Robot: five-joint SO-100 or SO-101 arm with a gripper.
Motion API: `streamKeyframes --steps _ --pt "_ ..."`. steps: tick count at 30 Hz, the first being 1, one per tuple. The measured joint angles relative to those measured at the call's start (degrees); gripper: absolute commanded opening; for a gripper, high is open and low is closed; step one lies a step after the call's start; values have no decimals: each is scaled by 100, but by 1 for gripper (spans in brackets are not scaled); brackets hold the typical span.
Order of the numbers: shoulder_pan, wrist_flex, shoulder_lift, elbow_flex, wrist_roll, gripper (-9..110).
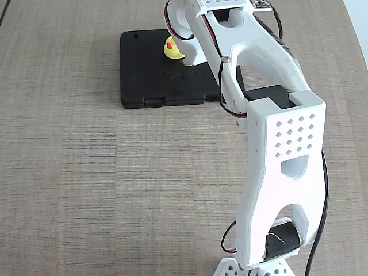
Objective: Grasp a duck and put it on the black surface.
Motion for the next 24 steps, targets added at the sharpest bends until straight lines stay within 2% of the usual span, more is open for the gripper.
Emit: streamKeyframes --steps 5,8,15,24 --pt "272 0 9 0 0 21" --pt "483 202 562 167 0 18" --pt "861 642 3173 1397 0 13" --pt "1644 650 6715 4201 431 0"
